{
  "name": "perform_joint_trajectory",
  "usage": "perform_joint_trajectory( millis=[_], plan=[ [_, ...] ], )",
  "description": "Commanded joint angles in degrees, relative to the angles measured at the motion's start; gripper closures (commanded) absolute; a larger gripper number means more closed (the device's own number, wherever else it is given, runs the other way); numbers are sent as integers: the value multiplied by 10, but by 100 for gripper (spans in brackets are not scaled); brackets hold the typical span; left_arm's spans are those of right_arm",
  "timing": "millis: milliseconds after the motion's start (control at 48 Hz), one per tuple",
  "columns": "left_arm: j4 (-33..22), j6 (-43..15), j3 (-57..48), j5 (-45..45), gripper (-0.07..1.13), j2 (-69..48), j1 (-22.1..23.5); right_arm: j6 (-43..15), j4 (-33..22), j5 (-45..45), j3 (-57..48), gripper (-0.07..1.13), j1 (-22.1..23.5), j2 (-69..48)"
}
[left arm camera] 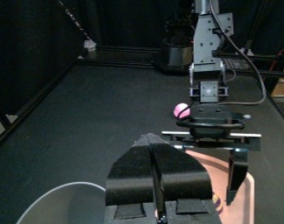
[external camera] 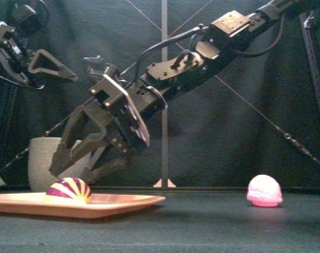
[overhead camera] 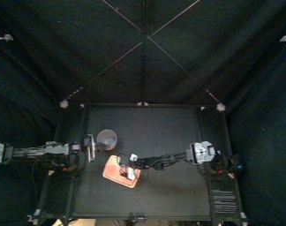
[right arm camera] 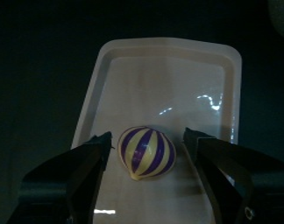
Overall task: Pick the onion then place it on the pink plate
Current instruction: Drop onion on the pink plate and return to neutral
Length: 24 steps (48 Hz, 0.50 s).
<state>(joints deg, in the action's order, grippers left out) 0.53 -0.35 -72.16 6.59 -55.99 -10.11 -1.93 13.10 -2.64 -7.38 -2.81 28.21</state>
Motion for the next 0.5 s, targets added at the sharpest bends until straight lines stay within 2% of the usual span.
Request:
perform_joint_trajectory(
  millis=[21,208,500],
  plan=[
    [2,0,8,4,99,2,-2,2,-10,8,8,8,3,-51],
    [2,-1,9,4,99,2,-2,1,-59,41,-19,8,6,-93],
    [3,-1,13,4,99,2,-2,2,-88,121,-107,8,34,-186]
  ],
)
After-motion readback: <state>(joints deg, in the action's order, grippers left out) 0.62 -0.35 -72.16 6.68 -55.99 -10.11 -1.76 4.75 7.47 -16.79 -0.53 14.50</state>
